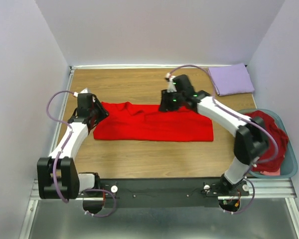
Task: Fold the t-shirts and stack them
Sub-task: Fold the tshirt
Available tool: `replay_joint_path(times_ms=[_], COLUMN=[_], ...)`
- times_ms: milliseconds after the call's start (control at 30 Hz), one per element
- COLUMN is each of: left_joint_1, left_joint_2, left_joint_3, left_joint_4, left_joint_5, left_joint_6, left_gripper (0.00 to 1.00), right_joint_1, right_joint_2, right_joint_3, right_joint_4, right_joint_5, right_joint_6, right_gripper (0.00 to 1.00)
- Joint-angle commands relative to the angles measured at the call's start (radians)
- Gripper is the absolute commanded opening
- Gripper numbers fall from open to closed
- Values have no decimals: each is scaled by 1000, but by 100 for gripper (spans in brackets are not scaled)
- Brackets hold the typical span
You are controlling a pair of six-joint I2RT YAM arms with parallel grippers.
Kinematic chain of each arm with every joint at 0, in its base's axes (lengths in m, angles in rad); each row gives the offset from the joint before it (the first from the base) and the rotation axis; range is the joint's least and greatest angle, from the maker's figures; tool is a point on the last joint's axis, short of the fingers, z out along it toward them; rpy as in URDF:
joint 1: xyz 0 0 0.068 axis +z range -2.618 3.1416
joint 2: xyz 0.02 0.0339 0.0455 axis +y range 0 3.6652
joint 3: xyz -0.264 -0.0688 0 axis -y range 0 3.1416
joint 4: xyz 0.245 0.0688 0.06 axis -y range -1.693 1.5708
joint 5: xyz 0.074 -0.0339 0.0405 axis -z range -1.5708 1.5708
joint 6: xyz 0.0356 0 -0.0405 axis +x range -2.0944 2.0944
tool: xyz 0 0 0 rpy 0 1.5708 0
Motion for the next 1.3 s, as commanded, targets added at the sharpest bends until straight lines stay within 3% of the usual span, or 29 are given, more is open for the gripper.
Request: replay_joint_path(times_ms=[0,267,500,933,1267], left_joint_1=[-26,-92,-91,-85,-66], left_joint_2=[116,406,535,593,578], left_joint_3=[97,258,260,247,290], left_joint_4=[53,96,134,113,142], left_joint_5=[46,57,23,43,61], left_joint_6=[38,38,43,47,-51], left_gripper=[49,44,44,44,44], right_joint_1=[117,215,228,226,231], right_joint_2=[184,560,787,821,790], right_joint_3=[181,595,774,714,700], right_joint_4=[-23,-23,-25,-23,-23], right_joint_5=[87,9,-60,-29,-66], right_joint_6=[-133,-230,-254,-274,-270], right_gripper=[47,44,43,43,46])
